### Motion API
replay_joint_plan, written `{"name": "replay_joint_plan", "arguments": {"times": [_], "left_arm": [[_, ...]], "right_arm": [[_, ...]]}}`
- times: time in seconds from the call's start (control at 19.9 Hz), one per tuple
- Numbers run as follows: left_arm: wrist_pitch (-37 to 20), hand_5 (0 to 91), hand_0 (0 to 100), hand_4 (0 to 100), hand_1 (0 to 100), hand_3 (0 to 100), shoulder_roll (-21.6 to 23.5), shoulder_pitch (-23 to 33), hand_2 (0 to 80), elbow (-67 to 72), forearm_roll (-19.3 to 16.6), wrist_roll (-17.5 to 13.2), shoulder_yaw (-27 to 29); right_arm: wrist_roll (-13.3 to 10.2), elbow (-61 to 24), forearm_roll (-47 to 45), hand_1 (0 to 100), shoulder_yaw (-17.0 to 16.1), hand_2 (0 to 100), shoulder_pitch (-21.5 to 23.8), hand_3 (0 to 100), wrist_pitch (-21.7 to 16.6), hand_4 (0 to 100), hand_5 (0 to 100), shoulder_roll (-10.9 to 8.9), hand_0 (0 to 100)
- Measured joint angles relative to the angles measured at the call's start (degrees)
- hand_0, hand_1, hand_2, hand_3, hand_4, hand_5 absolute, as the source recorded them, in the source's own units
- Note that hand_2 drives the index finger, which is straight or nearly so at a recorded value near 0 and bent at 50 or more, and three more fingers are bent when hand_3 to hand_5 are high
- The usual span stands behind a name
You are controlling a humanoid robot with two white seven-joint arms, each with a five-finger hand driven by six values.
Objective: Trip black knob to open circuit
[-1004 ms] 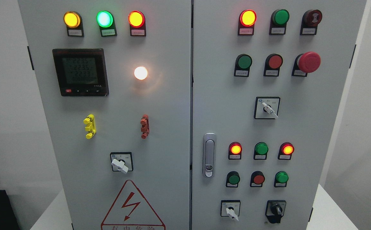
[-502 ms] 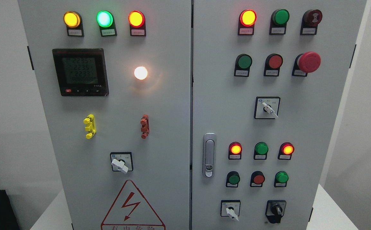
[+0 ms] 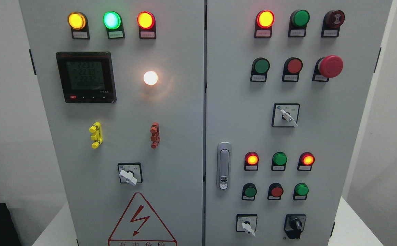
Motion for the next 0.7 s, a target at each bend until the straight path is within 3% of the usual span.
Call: {"name": "replay_joint_plan", "arguments": {"times": [0.7], "left_arm": [[-0.03,0.0,12,0,39,0,0.0,0.0,0.0,0.0,0.0,0.0,0.0]], "right_arm": [[-0.18,-4.22,-0.79,0,-0.32,0,-5.77,98,4.44,90,90,-0.7,0]]}}
